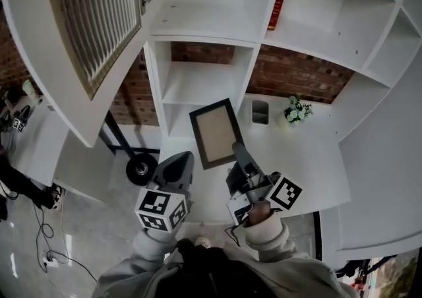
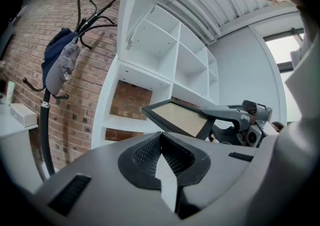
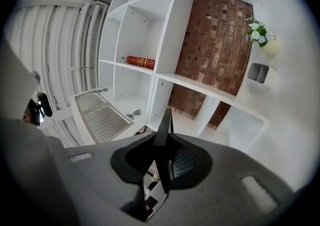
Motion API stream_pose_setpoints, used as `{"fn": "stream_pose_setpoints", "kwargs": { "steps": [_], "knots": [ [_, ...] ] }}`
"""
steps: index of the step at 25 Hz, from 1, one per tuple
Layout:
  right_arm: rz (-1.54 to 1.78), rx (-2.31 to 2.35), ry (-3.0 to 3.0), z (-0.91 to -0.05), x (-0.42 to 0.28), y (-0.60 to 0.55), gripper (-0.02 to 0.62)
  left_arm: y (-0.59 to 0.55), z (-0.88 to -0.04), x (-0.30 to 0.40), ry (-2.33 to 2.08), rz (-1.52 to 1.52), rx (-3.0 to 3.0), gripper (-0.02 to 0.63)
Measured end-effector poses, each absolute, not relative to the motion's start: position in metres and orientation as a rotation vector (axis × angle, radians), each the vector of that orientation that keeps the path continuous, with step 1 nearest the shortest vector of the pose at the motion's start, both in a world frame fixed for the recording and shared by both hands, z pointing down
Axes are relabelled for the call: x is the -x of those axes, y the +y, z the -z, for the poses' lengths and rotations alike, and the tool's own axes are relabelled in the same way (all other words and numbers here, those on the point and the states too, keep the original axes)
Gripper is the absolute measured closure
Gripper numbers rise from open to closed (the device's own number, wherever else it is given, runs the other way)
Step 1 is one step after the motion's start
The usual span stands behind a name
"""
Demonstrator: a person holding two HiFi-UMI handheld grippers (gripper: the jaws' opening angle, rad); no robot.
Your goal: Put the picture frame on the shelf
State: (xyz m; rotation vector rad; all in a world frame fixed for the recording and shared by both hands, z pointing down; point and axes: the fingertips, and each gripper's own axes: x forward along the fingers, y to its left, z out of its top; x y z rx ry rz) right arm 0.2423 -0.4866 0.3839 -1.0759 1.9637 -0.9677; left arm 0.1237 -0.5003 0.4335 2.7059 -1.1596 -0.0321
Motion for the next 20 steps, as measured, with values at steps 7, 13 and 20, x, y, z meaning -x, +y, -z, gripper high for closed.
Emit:
{"fn": "stream_pose_setpoints", "kwargs": {
  "steps": [7, 13, 20],
  "knots": [
    [0.938, 0.992, 1.937, -0.348, -0.240, -0.509, 0.532, -0.523, -0.391, -0.120, -1.181, 0.078, -2.760, 0.601],
    [0.924, 0.989, 1.904, -0.319, -0.245, -0.520, 0.532, -0.532, -0.357, -0.135, -1.108, 0.117, -2.810, 0.601],
    [0.857, 0.933, 1.880, -0.271, -0.258, -0.543, 0.532, -0.547, -0.310, -0.151, -1.035, 0.212, -2.873, 0.601]
  ]
}}
